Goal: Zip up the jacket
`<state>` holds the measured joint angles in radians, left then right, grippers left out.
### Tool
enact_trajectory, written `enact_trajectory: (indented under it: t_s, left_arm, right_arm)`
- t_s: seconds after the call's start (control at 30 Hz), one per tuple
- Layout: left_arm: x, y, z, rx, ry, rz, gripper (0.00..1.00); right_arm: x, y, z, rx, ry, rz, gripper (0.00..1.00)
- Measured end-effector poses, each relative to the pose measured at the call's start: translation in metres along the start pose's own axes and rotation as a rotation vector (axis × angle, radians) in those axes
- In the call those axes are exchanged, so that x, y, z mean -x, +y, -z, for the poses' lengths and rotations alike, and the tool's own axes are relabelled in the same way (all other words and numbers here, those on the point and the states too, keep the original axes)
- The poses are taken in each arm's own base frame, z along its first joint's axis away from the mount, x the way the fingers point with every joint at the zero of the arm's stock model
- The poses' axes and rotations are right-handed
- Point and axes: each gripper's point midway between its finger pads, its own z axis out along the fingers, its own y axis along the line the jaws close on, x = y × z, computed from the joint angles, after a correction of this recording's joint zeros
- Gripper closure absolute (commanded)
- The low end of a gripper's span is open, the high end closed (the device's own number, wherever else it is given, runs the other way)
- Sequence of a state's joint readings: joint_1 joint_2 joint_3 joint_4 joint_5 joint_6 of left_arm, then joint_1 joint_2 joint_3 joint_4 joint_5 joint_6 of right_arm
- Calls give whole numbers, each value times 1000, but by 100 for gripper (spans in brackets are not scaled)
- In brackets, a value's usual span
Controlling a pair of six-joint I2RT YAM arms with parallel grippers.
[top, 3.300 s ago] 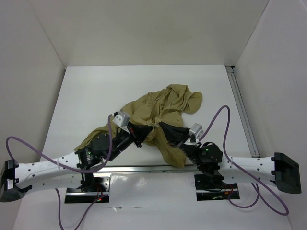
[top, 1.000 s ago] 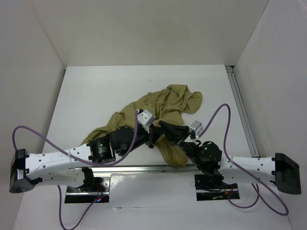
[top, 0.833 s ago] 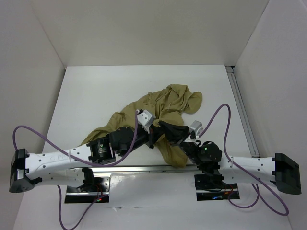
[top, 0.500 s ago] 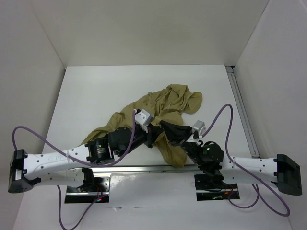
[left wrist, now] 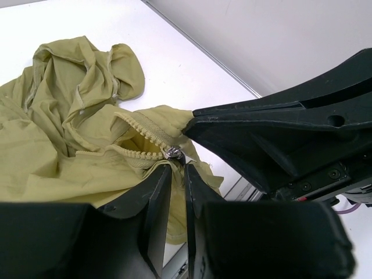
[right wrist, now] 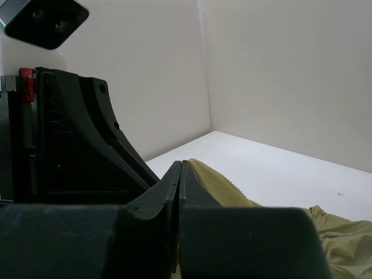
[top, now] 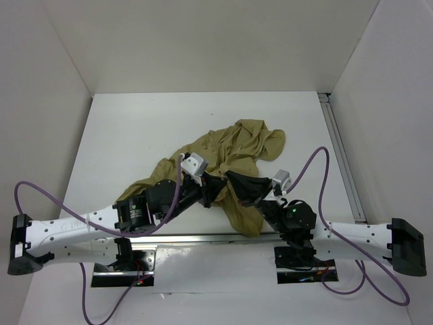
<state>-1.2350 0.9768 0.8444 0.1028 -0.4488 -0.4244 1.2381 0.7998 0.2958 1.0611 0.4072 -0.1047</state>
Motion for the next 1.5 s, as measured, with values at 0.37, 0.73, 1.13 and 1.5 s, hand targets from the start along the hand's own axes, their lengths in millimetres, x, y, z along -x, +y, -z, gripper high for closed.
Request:
enact_trajectory:
  t_s: [0.37, 0.73, 1.13, 1.5]
  left_arm:
    - [3, 20, 21, 71, 7, 15, 64]
    - [-30, 62, 39, 281, 129, 10, 48]
    - [-21, 59, 43, 259, 100, 39, 50]
    - [-27, 48, 29, 202, 100, 10, 53]
  right_arm:
    - [-4, -4, 0, -27, 14, -14, 100]
    - [-1, -1, -19, -60, 33, -13, 100]
    - [-13, -1, -41, -116, 68, -4, 100]
    - [-22, -2, -51, -159, 82, -15, 100]
